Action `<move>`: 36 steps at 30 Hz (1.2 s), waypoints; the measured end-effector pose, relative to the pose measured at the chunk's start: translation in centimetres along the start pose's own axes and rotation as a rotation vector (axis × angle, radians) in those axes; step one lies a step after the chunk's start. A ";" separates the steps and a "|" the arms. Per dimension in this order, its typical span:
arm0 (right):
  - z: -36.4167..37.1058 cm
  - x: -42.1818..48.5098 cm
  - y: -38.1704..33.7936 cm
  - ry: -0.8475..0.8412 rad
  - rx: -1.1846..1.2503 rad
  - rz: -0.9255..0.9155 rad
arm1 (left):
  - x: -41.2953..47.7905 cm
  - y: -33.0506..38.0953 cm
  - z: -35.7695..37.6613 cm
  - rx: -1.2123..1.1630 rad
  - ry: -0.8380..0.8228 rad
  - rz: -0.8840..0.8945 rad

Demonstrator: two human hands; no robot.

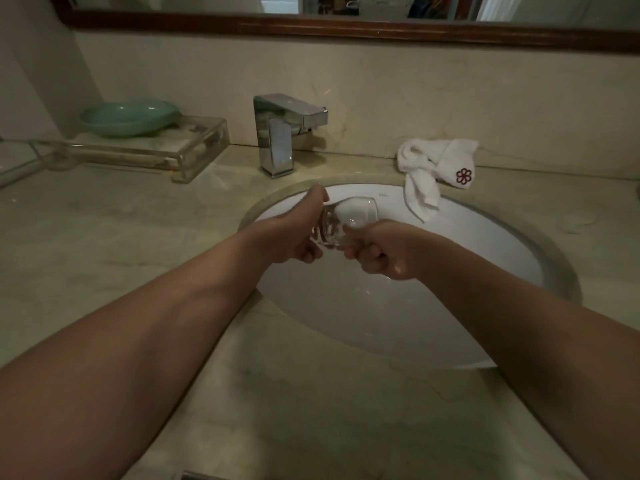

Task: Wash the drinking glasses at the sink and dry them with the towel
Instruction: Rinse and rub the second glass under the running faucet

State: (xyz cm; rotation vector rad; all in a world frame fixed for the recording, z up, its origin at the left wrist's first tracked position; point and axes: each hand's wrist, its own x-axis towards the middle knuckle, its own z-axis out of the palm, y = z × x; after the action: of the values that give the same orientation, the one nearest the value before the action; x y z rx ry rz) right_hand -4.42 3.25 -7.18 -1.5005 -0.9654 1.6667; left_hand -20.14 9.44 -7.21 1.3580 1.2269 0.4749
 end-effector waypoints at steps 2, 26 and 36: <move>0.3 -0.1 -0.3 -0.049 0.076 0.017 | 0.0 0.3 0.1 -0.082 0.088 0.068; 0.0 -0.1 0.2 0.104 -0.143 -0.101 | -0.8 0.4 0.0 0.058 -0.074 -0.066; 0.5 -0.3 -0.2 -0.201 0.059 0.136 | -0.5 0.5 -0.6 -0.114 0.065 -0.003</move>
State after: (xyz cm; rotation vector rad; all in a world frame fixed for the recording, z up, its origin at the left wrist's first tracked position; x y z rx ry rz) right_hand -4.85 3.03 -6.78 -1.4063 -0.9260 1.9560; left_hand -20.68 9.39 -6.40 1.2518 1.2362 0.5820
